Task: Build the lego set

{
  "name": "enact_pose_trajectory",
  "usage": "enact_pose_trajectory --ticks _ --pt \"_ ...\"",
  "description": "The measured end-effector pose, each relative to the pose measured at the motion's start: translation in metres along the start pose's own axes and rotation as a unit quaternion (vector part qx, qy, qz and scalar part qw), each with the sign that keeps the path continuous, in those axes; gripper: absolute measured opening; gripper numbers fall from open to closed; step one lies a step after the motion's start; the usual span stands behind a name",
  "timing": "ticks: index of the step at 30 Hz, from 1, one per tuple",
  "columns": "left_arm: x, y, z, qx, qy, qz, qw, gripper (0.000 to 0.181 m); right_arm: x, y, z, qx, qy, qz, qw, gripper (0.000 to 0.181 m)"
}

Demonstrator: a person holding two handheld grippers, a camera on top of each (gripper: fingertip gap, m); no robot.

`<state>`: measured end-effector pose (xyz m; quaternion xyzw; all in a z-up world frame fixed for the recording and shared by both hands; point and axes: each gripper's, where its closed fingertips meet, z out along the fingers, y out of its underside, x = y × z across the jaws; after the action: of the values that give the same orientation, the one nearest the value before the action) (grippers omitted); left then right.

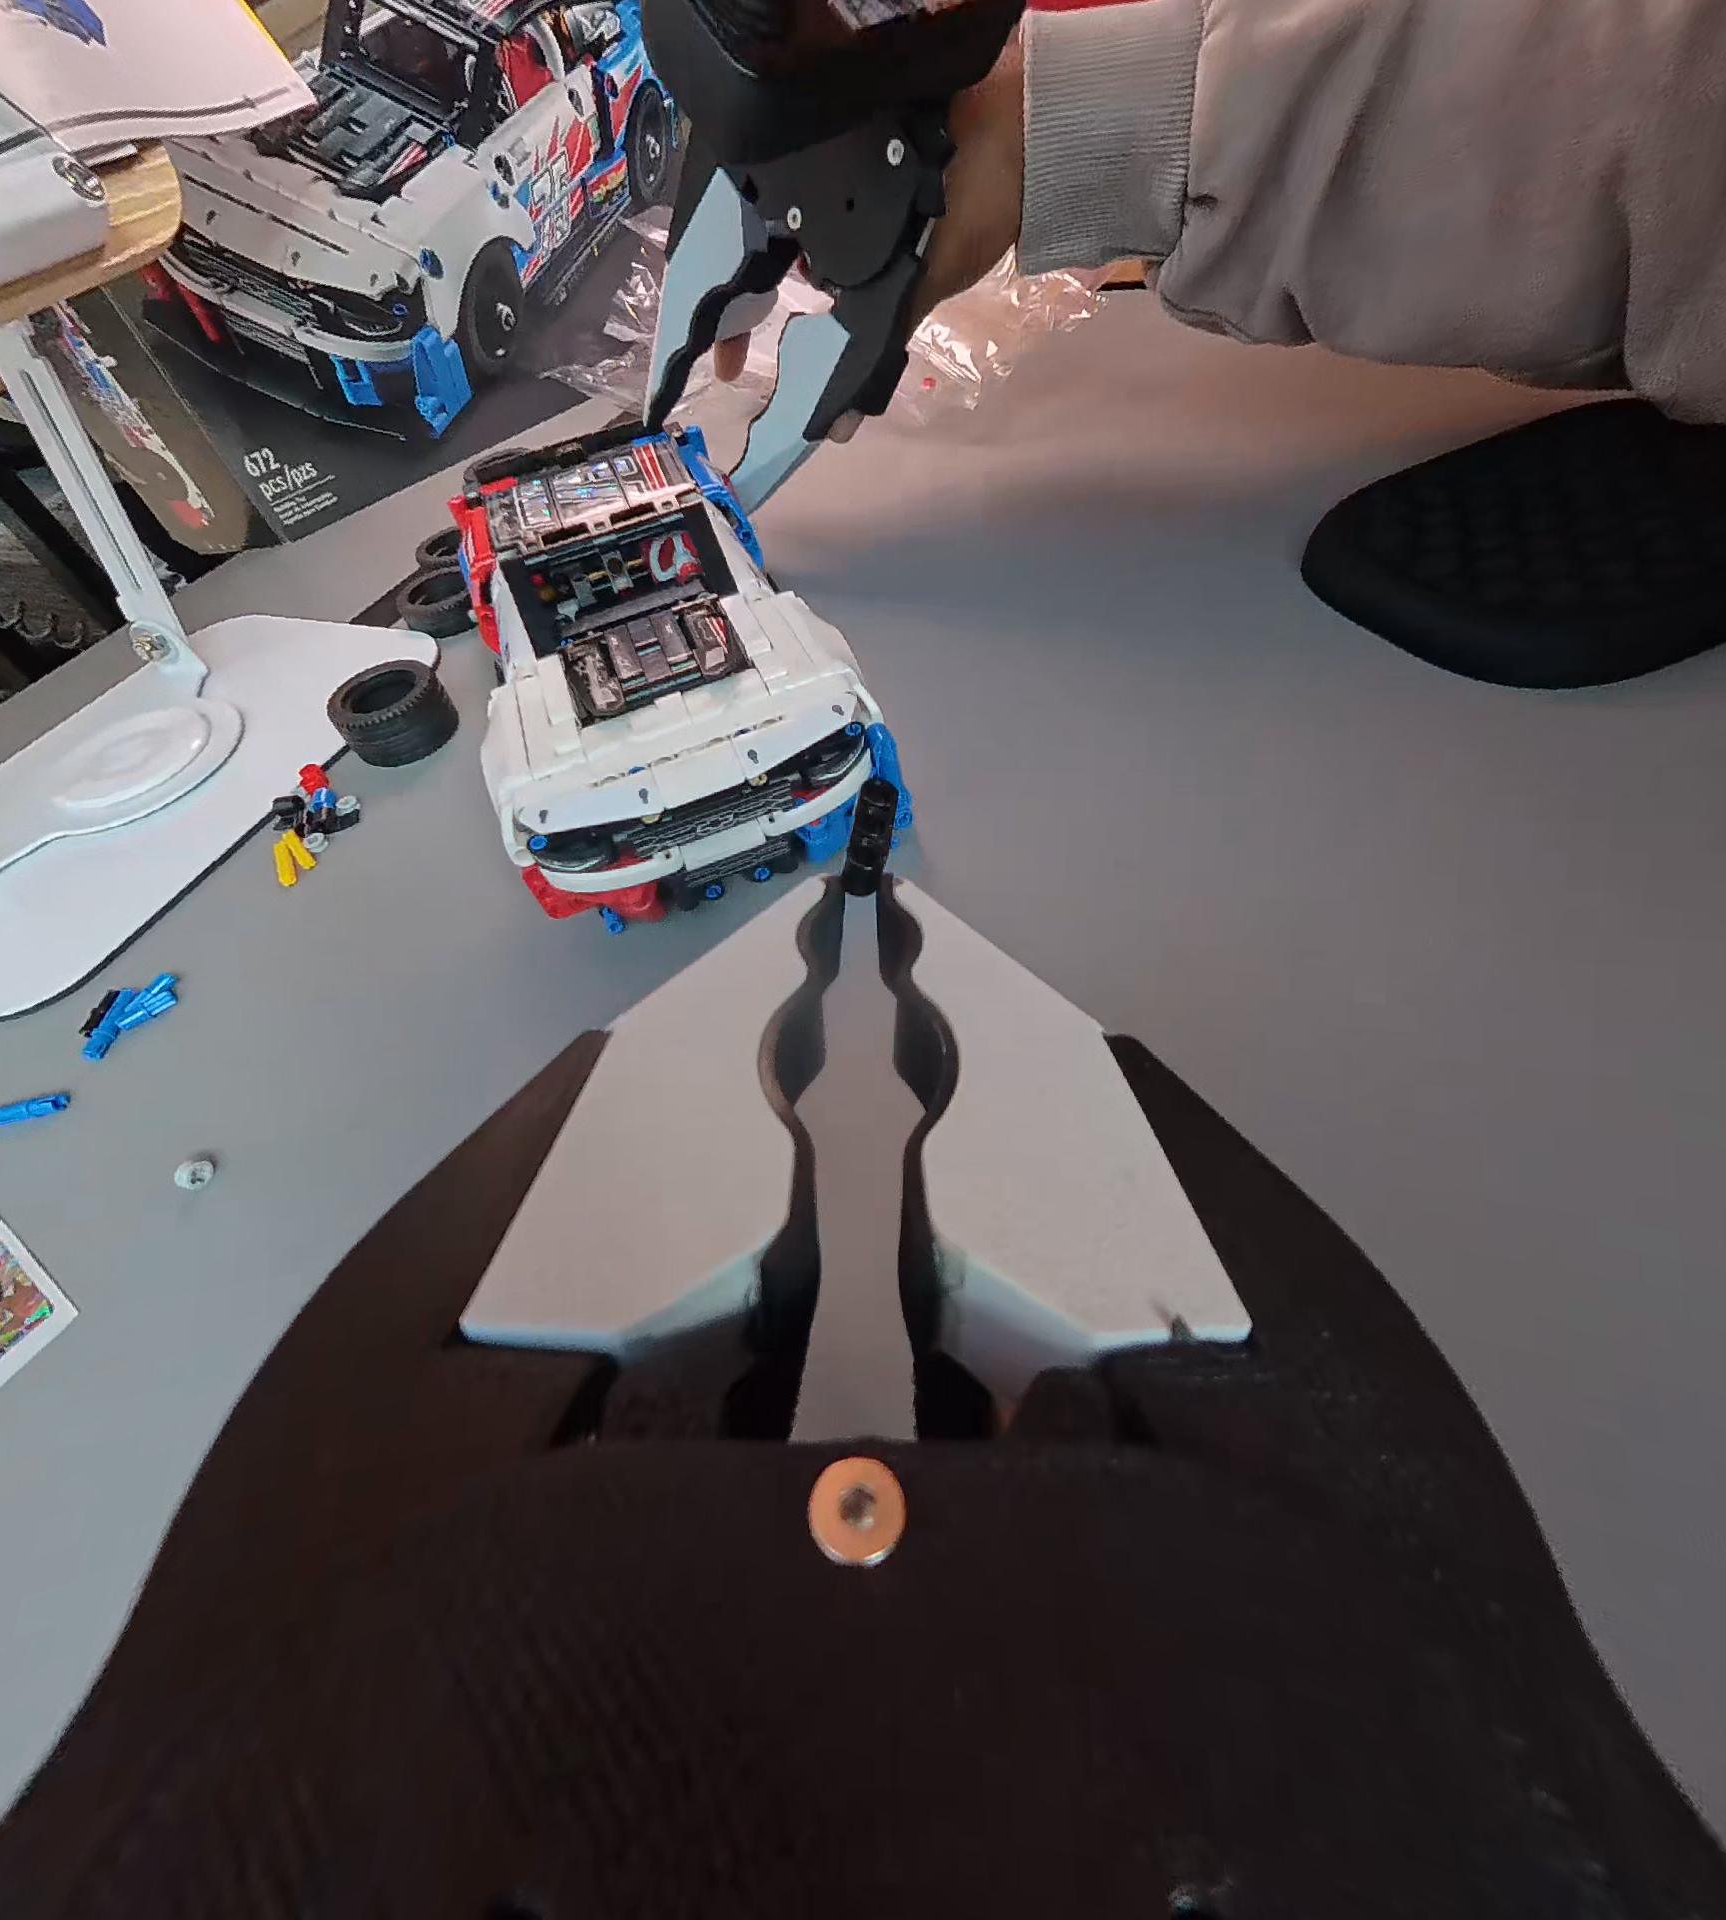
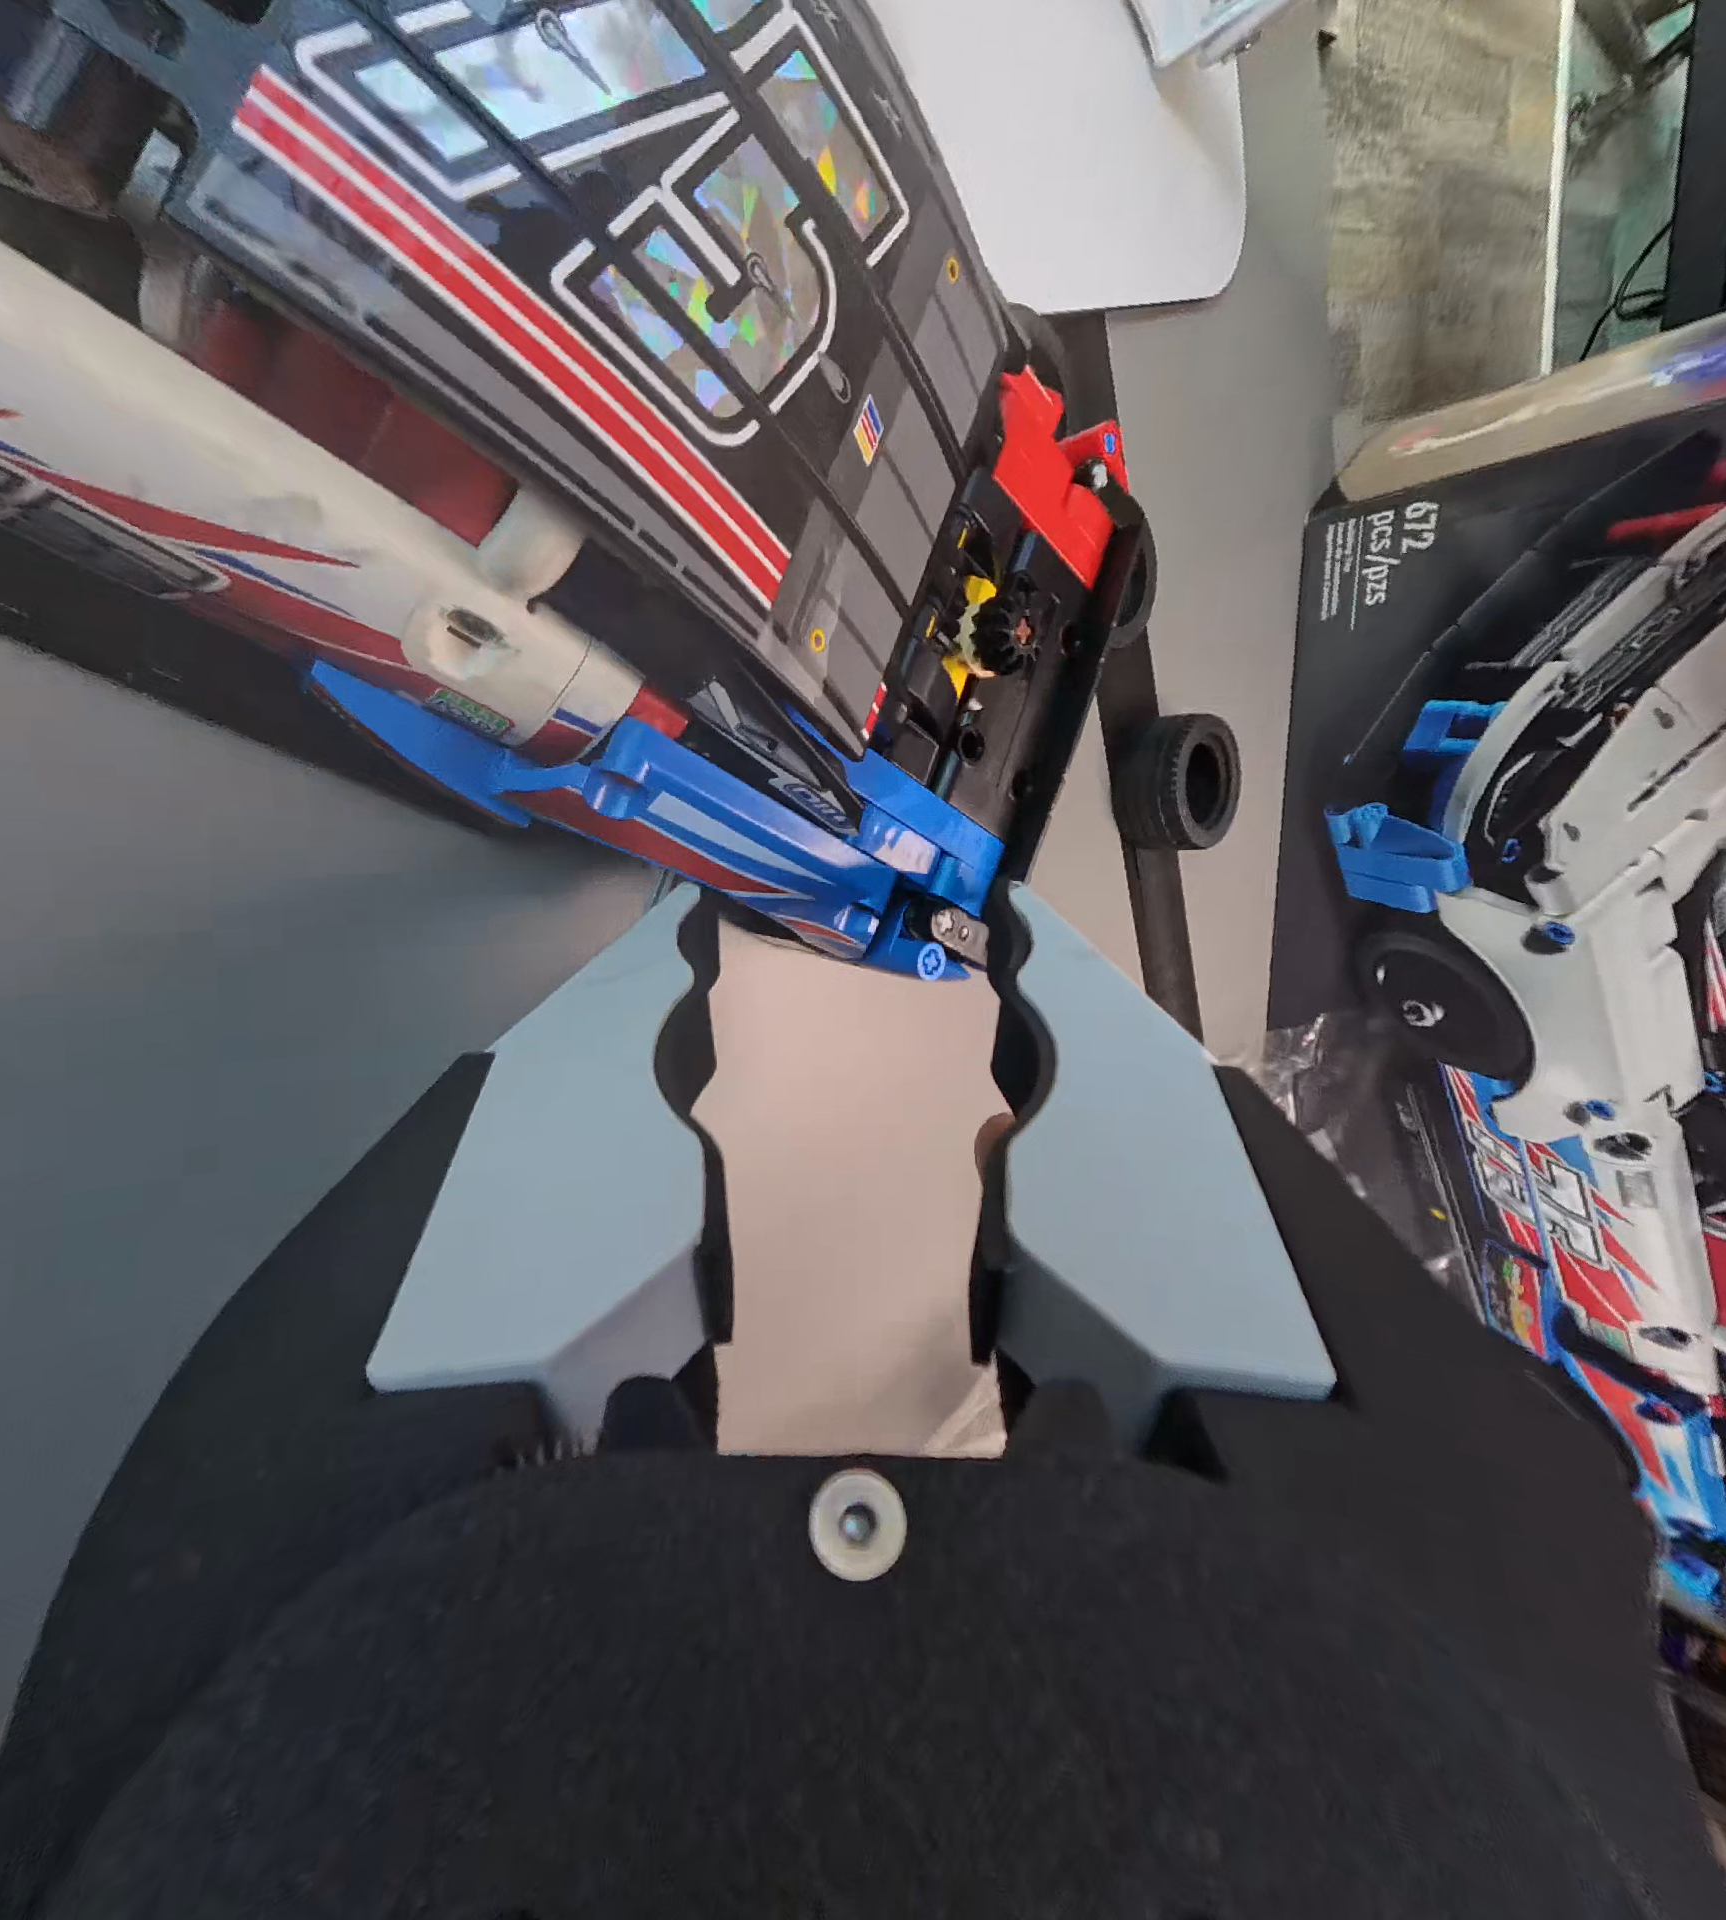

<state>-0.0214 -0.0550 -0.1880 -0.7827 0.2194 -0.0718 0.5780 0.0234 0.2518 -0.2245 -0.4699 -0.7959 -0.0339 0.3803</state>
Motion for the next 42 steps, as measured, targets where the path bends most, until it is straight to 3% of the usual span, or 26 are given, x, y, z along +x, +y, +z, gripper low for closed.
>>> enact_pose_trajectory --ticks 7,12,16,22,26,31,36,42 --pt "0.01 0.008 0.009 -0.022 0.017 0.026 0.999 0.004 -0.063 -0.041 -0.059 0.146 -0.078 0.135 0.977 0.041" --pt "0.022 0.01 0.025 -0.028 0.043 0.079 0.996 0.004 -0.15 -0.112 -0.123 0.296 -0.225 0.155 0.915 0.03" --pt "0.036 0.001 0.034 0.003 0.056 0.152 0.987 0.004 -0.193 -0.146 -0.144 0.336 -0.308 0.168 0.874 0.025" --pt "0.04 -0.013 0.037 0.036 0.01 0.295 0.955 0.004 -0.206 -0.164 -0.151 0.353 -0.349 0.195 0.846 0.024" --pt "0.047 -0.015 0.039 0.046 0.014 0.326 0.944 0.004 -0.199 -0.168 -0.156 0.366 -0.343 0.225 0.835 0.009" --pt "0.038 -0.005 0.045 0.018 0.008 0.304 0.952 0.0 -0.198 -0.163 -0.143 0.34 -0.316 0.234 0.854 0.007" --pt "0.021 0.018 0.049 -0.064 0.028 0.157 0.985 0.013 -0.193 -0.141 -0.103 0.239 -0.218 0.235 0.916 0.007" --pt "0.008 0.043 0.064 -0.145 0.024 0.09 0.985 0.017 -0.192 -0.138 -0.082 0.16 -0.161 0.207 0.952 0.007"
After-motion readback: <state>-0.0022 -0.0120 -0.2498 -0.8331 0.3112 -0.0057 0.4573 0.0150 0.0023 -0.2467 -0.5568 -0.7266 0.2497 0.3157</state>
